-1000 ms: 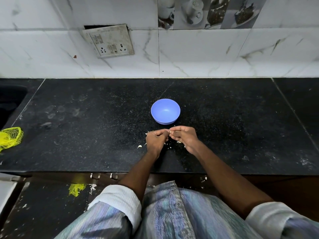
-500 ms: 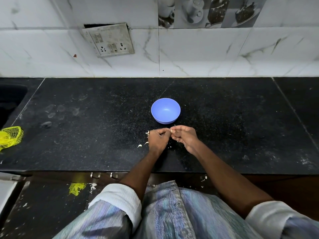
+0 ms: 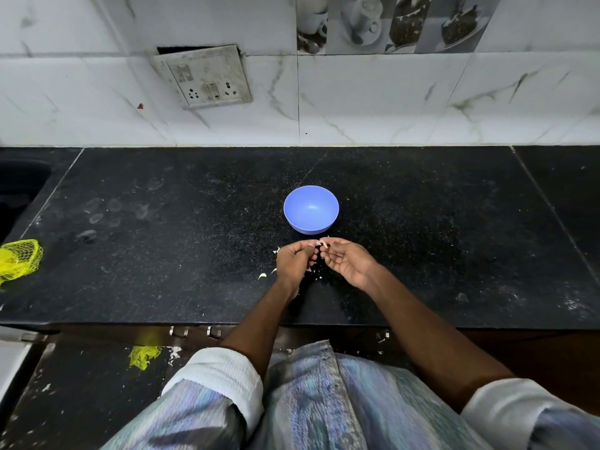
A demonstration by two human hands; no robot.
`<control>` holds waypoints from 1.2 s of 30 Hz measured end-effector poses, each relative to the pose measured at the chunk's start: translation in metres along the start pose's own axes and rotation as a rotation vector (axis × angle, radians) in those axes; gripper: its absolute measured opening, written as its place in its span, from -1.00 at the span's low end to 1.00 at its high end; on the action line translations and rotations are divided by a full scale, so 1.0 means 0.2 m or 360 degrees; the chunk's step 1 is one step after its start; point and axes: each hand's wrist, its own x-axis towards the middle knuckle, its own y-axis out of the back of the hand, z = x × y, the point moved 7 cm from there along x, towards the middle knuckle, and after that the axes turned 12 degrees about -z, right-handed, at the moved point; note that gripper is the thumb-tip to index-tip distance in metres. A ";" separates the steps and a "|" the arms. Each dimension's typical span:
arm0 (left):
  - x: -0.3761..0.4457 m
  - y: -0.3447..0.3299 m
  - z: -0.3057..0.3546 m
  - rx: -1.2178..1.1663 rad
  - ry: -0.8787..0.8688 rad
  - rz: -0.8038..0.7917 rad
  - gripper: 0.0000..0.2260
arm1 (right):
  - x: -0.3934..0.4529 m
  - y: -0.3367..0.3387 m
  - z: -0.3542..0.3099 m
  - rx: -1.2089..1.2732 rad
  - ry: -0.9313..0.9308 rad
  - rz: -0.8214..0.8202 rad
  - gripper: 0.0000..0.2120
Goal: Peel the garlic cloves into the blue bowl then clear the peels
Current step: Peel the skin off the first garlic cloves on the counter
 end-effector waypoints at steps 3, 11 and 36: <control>0.00 0.00 0.00 0.0007 0.0002 -0.0004 -0.80 | 0.00 0.00 0.00 -0.0032 0.0002 0.0012 -0.80; 0.00 0.01 0.00 -0.0030 0.0013 0.0027 -0.82 | 0.01 0.02 -0.03 -0.0405 0.0068 0.0123 -0.81; -0.07 0.02 0.12 0.1121 -0.0290 0.0225 -0.84 | -0.04 0.00 -0.08 -0.1108 0.0210 0.0193 -0.87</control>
